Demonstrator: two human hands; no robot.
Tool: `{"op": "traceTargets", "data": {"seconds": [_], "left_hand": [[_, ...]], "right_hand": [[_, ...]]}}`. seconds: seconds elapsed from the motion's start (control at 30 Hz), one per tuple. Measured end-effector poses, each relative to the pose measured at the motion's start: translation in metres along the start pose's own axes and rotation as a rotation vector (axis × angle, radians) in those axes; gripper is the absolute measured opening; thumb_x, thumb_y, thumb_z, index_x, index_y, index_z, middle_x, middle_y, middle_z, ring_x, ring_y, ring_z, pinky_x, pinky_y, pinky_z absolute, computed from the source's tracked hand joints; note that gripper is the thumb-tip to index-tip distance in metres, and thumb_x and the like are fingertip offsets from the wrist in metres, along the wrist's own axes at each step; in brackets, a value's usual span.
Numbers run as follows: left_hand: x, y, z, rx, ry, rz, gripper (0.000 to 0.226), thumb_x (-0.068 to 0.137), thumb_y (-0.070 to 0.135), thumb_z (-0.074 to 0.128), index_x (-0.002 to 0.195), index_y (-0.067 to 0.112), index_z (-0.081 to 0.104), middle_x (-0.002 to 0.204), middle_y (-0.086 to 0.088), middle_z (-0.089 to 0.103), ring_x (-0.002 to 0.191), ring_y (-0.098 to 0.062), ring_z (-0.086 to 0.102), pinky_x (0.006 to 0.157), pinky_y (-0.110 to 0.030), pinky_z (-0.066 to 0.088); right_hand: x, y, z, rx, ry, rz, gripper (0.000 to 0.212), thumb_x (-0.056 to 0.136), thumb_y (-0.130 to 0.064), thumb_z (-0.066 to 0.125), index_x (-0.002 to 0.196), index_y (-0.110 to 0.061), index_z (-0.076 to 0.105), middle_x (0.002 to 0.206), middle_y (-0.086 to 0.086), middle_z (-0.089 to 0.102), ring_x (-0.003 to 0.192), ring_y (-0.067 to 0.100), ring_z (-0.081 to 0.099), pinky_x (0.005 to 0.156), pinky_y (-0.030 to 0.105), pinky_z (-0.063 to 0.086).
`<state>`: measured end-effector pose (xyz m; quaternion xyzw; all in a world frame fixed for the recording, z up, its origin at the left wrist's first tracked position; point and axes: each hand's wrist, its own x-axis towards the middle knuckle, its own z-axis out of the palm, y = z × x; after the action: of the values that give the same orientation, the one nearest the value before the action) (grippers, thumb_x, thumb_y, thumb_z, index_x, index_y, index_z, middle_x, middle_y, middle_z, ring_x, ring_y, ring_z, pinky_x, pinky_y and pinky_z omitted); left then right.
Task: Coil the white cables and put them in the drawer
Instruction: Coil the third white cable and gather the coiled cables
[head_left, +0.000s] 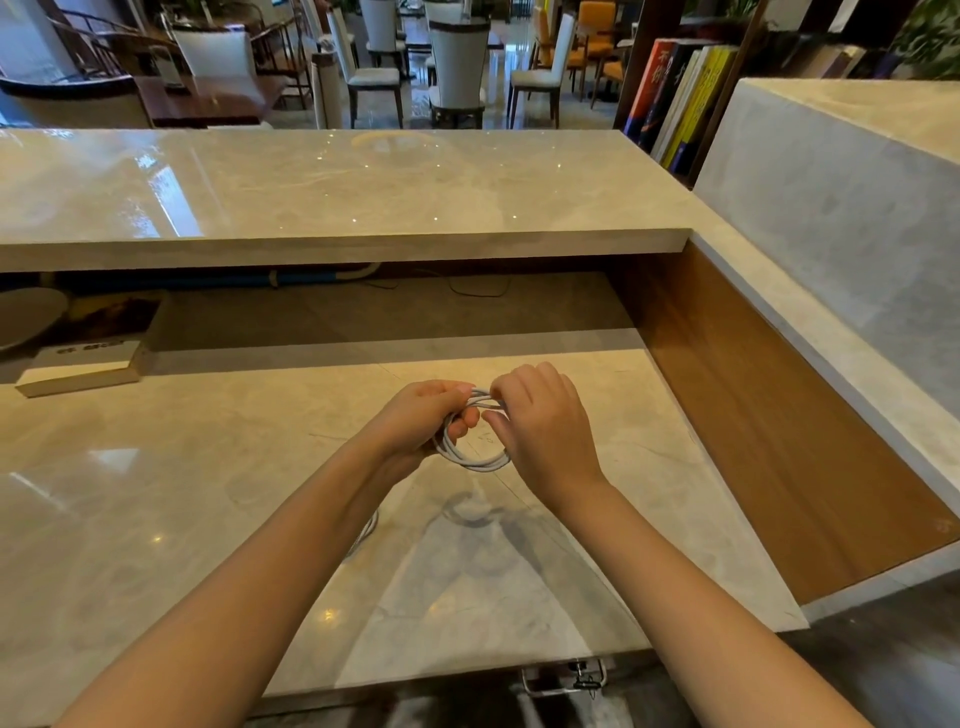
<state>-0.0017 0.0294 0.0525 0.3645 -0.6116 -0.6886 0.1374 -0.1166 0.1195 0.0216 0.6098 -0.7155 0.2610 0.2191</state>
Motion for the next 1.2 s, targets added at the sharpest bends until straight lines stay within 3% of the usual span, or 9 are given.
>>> {"op": "traceTargets", "data": {"seconds": [0.13, 0.37, 0.47, 0.63, 0.77, 0.9, 1.03, 1.13, 1.2], "left_hand": [[-0.002, 0.004, 0.005, -0.074, 0.035, -0.043, 0.028, 0.099, 0.013, 0.037, 0.083, 0.007, 0.059, 0.055, 0.001, 0.052, 0.042, -0.005, 0.04, 0.043, -0.017, 0.033], [0.0, 0.014, 0.009, -0.039, 0.07, -0.046, 0.035, 0.1, 0.02, 0.037, 0.072, 0.01, 0.056, 0.056, -0.002, 0.048, 0.046, -0.009, 0.039, 0.05, -0.023, 0.032], [0.005, 0.012, 0.014, 0.232, 0.181, 0.04, 0.03, 0.1, 0.021, 0.036, 0.081, 0.011, 0.057, 0.063, -0.003, 0.052, 0.053, -0.011, 0.042, 0.054, -0.024, 0.036], [0.012, -0.008, 0.013, 0.767, 0.371, 0.386, 0.021, 0.098, 0.022, 0.041, 0.103, 0.016, 0.06, 0.074, 0.003, 0.063, 0.069, -0.017, 0.058, 0.065, -0.037, 0.05], [0.012, -0.018, 0.01, 0.941, 0.358, 0.54, 0.024, 0.098, 0.021, 0.04, 0.105, 0.012, 0.062, 0.096, -0.004, 0.064, 0.084, -0.02, 0.059, 0.074, -0.037, 0.05], [0.011, -0.021, 0.008, 1.052, 0.377, 0.656, 0.025, 0.098, 0.024, 0.043, 0.105, 0.009, 0.062, 0.1, -0.009, 0.062, 0.079, -0.025, 0.06, 0.068, -0.04, 0.051], [0.011, -0.015, 0.003, 1.137, 0.235, 0.639, 0.031, 0.097, 0.033, 0.039, 0.108, 0.012, 0.059, 0.102, -0.006, 0.059, 0.081, -0.021, 0.058, 0.068, -0.034, 0.049], [0.01, -0.011, 0.004, 1.191, 0.104, 0.589, 0.031, 0.095, 0.036, 0.044, 0.114, 0.015, 0.056, 0.106, -0.001, 0.055, 0.081, -0.013, 0.052, 0.066, -0.024, 0.042], [0.012, -0.011, 0.004, 1.264, 0.093, 0.569, 0.028, 0.095, 0.031, 0.046, 0.118, 0.016, 0.054, 0.108, -0.001, 0.055, 0.083, -0.013, 0.053, 0.069, -0.024, 0.044]], "right_hand": [[0.001, 0.001, 0.006, -0.099, 0.034, -0.035, 0.014, 0.079, -0.01, 0.072, 0.075, -0.009, 0.059, 0.069, 0.008, 0.056, 0.062, 0.021, 0.047, 0.05, 0.031, 0.04], [0.009, 0.008, 0.009, -0.122, 0.06, -0.073, 0.012, 0.082, -0.007, 0.064, 0.071, -0.007, 0.059, 0.066, 0.009, 0.054, 0.061, 0.022, 0.047, 0.049, 0.031, 0.037], [0.015, 0.012, 0.007, 0.031, -0.07, -0.059, 0.012, 0.079, -0.011, 0.066, 0.07, -0.007, 0.058, 0.067, 0.008, 0.054, 0.062, 0.02, 0.046, 0.05, 0.028, 0.034], [0.025, 0.013, -0.005, 0.566, -0.36, 0.354, 0.011, 0.076, -0.016, 0.065, 0.071, -0.008, 0.06, 0.068, 0.0, 0.051, 0.064, 0.013, 0.044, 0.057, 0.026, 0.037], [0.028, 0.017, -0.011, 0.719, -0.562, 0.468, 0.008, 0.08, -0.013, 0.061, 0.073, -0.009, 0.06, 0.068, 0.0, 0.055, 0.063, 0.011, 0.048, 0.059, 0.024, 0.042], [0.03, 0.018, -0.015, 0.705, -0.593, 0.459, 0.012, 0.086, -0.016, 0.056, 0.076, -0.011, 0.056, 0.07, -0.003, 0.053, 0.063, 0.009, 0.048, 0.057, 0.022, 0.039], [0.039, 0.021, -0.025, 0.659, -0.643, 0.402, 0.008, 0.089, -0.019, 0.055, 0.084, -0.012, 0.053, 0.073, -0.002, 0.056, 0.066, 0.012, 0.051, 0.062, 0.028, 0.043], [0.046, 0.026, -0.032, 0.69, -0.662, 0.397, 0.005, 0.091, -0.016, 0.051, 0.087, -0.017, 0.054, 0.075, -0.001, 0.054, 0.068, 0.013, 0.049, 0.064, 0.028, 0.044], [0.046, 0.026, -0.033, 0.67, -0.683, 0.363, 0.005, 0.093, -0.018, 0.048, 0.09, -0.018, 0.053, 0.076, -0.002, 0.053, 0.069, 0.012, 0.048, 0.065, 0.026, 0.044]]}}
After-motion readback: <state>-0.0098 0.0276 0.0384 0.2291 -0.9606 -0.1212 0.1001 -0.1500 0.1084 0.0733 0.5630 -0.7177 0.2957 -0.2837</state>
